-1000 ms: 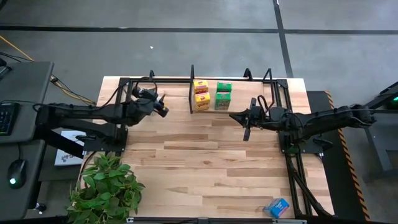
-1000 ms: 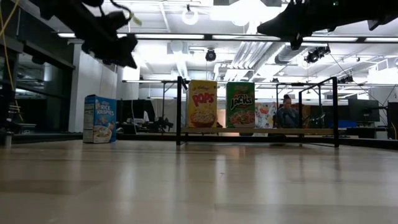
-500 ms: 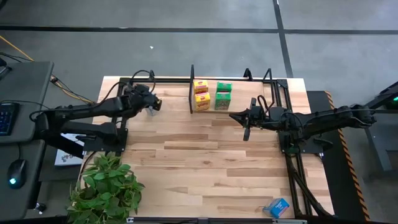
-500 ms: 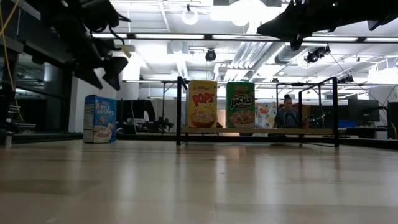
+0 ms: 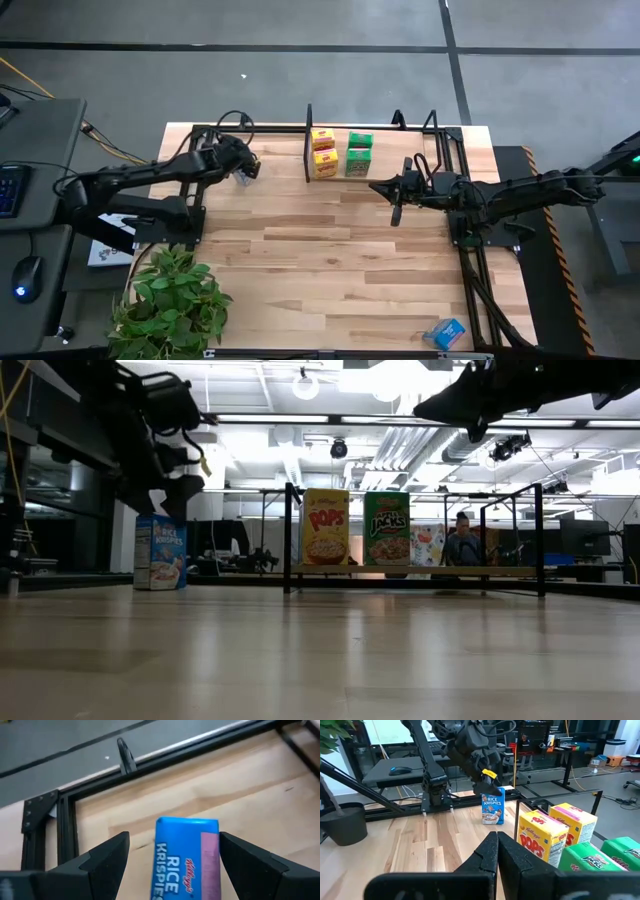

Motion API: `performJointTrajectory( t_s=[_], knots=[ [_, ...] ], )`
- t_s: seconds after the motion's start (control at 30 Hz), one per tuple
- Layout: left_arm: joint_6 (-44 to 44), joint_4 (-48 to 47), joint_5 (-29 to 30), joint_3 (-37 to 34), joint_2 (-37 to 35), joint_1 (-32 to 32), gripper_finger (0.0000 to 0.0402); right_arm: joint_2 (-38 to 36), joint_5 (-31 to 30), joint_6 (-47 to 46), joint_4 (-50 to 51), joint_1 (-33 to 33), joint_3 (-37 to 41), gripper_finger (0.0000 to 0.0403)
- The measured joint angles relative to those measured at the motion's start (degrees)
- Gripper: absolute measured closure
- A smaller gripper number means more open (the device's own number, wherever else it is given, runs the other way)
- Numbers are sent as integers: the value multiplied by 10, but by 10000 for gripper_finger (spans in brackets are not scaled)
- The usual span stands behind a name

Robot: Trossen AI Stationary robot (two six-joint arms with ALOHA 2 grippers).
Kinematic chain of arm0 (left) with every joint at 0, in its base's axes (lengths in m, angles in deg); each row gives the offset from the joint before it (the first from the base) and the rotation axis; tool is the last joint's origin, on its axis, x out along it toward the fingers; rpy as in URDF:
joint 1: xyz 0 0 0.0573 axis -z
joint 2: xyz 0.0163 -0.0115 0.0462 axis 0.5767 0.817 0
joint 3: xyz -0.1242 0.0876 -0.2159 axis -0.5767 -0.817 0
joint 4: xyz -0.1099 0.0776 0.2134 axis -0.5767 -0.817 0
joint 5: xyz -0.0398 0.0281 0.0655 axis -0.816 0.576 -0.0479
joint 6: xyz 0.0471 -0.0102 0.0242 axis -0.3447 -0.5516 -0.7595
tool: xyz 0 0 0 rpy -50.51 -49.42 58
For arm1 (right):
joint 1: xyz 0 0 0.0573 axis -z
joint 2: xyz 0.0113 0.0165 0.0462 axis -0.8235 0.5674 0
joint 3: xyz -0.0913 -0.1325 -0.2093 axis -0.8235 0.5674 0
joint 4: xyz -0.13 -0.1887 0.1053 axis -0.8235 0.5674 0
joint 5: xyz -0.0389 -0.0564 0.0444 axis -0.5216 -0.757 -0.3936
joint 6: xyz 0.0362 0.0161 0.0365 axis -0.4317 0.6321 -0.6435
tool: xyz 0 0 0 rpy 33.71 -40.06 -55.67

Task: Stack cereal on shelf
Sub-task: Put the top blue cereal box on the shelf

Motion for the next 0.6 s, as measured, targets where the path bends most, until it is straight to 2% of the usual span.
performJointTrajectory(
  t_s=[0.3, 0.6],
  knots=[
    [-9, -14, -71, 0, 39, -23, 108, 0, 0, 0, 3, 0, 0, 403],
    [-11, -14, -103, 0, 51, -23, 108, 0, -1, 0, 3, 0, 0, 403]
  ],
)
